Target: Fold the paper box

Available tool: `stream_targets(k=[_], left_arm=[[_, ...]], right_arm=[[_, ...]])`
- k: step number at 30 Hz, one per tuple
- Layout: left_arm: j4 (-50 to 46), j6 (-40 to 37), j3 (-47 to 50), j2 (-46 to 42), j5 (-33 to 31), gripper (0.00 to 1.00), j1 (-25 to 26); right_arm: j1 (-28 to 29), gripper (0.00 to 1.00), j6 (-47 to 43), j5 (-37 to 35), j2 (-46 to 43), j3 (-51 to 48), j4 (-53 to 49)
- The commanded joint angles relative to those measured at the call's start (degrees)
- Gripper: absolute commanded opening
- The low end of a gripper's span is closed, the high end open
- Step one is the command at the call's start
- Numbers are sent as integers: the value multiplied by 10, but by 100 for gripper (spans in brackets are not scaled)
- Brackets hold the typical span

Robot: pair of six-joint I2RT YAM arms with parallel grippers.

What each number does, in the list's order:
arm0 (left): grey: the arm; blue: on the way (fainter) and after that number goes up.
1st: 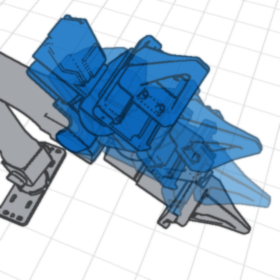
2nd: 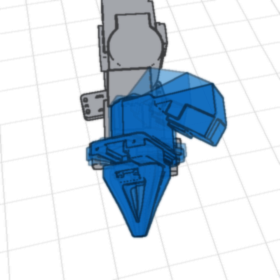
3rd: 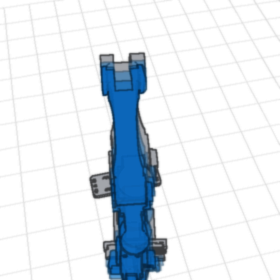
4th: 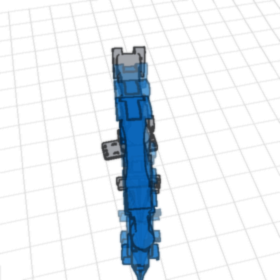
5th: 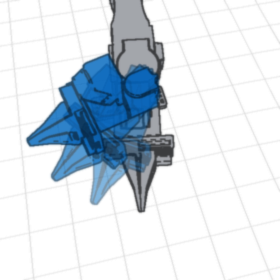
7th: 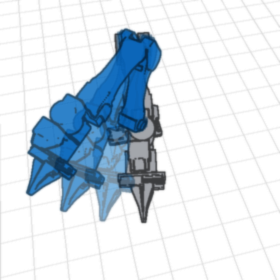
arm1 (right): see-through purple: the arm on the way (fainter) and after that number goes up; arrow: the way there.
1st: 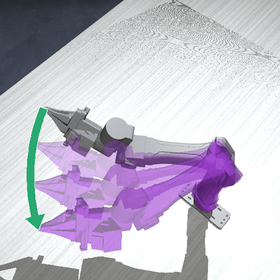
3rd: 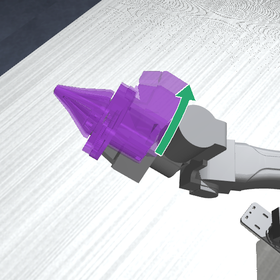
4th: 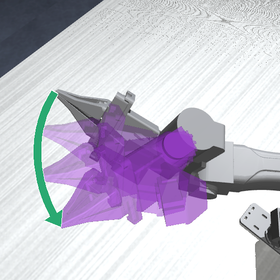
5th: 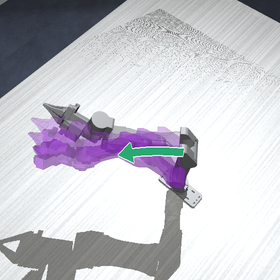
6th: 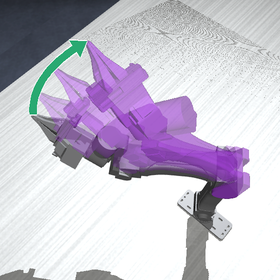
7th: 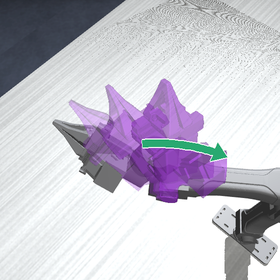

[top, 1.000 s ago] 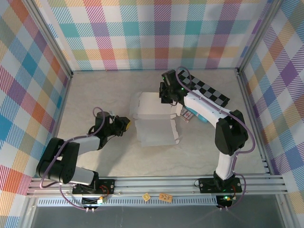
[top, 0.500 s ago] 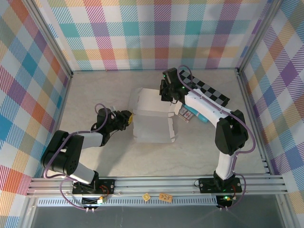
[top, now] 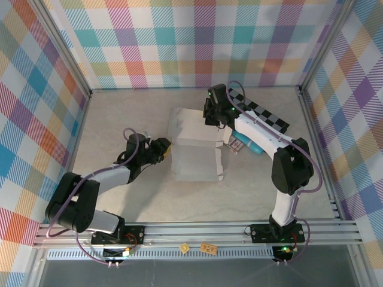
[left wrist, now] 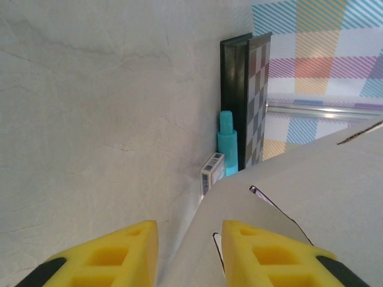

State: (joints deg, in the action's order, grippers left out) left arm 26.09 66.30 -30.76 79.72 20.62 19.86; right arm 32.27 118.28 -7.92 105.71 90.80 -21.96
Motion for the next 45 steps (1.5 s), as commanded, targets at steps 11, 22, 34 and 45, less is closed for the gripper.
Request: stream_targets(k=[11, 22, 34, 45], left_arm=[[-511, -195, -80, -197, -74, 44, -87], [-501, -310, -88, -216, -14, 32, -152], [-277, -499, 4, -194, 79, 20, -86], [-197, -530, 22, -168, 43, 28, -23]], right_arm=[[26, 0, -153, 59, -21, -70, 141], [52, 0, -292, 139, -24, -172, 369], [46, 0, -329, 218, 7, -269, 568], [43, 0, -318, 237, 23, -265, 577]])
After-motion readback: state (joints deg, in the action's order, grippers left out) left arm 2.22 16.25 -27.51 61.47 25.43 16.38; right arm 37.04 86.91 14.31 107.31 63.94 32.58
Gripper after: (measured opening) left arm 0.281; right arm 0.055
